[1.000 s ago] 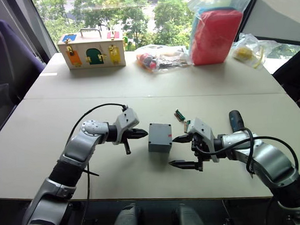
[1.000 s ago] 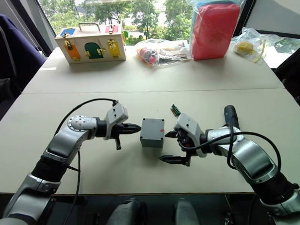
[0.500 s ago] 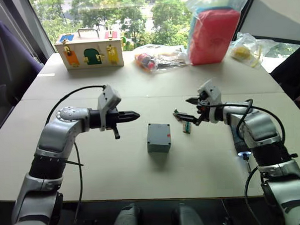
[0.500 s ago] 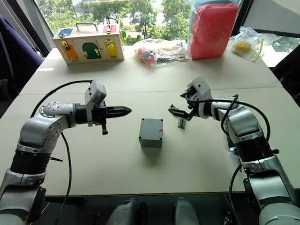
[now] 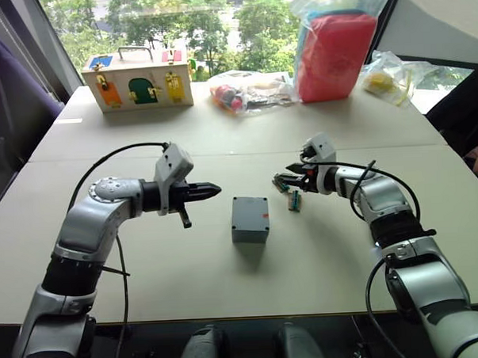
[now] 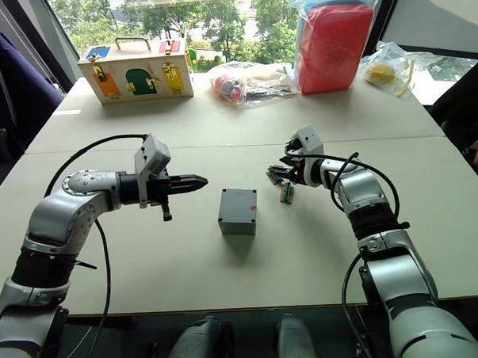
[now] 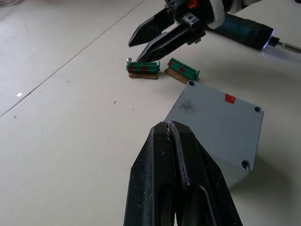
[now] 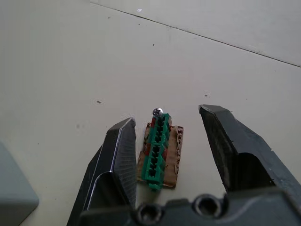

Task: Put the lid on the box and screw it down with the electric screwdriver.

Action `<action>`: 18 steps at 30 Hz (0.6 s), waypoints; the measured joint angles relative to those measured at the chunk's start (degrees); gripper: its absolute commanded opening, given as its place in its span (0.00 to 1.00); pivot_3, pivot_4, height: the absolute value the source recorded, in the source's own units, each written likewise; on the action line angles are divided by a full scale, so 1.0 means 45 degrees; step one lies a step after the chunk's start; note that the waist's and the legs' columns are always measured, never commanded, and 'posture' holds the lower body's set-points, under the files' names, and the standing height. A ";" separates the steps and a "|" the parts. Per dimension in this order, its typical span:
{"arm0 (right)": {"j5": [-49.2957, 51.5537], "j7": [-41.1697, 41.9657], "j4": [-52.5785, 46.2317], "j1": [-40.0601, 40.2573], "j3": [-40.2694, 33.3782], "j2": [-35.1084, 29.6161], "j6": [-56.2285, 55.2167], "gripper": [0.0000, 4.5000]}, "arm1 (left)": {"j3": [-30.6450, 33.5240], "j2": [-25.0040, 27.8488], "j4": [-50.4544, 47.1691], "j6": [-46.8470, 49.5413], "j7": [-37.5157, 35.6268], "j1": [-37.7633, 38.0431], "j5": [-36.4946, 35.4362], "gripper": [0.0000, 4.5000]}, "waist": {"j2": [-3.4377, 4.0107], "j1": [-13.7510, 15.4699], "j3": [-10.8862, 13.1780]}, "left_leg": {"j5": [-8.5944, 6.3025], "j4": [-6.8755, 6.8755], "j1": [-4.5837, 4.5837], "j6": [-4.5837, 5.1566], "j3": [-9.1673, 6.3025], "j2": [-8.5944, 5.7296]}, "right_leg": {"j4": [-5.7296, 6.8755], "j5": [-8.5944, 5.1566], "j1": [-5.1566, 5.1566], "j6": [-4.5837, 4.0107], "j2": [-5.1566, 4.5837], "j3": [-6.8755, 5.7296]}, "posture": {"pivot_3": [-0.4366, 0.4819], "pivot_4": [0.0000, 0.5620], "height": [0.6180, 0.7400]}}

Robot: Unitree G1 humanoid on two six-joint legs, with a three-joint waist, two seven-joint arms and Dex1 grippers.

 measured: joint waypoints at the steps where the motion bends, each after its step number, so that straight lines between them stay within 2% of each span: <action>1: -0.0050 -0.0009 0.0044 -0.0004 -0.0007 0.0099 -0.0082 0.54 | 0.0000 -0.0001 -0.0045 0.0005 0.0016 0.0062 -0.0038 0.00 | 0.0000 -0.0004 0.0000 | 0.0000 0.0000 0.0000 0.0000 0.0000 0.0000 | 0.0000 0.0000 0.0000 0.0000 0.0000 0.0000 | 0.48 0.27 1.00; 18: -0.0592 -0.0248 0.1081 -0.0438 -0.0207 0.0699 -0.0709 0.54 | -0.0016 -0.0005 -0.0187 0.0039 0.0303 0.0334 -0.0163 0.00 | 0.0001 0.0011 0.0000 | 0.0009 -0.0004 0.0000 -0.0017 -0.0001 -0.0001 | 0.0001 0.0000 -0.0003 0.0000 -0.0005 0.0001 | 0.48 0.27 1.00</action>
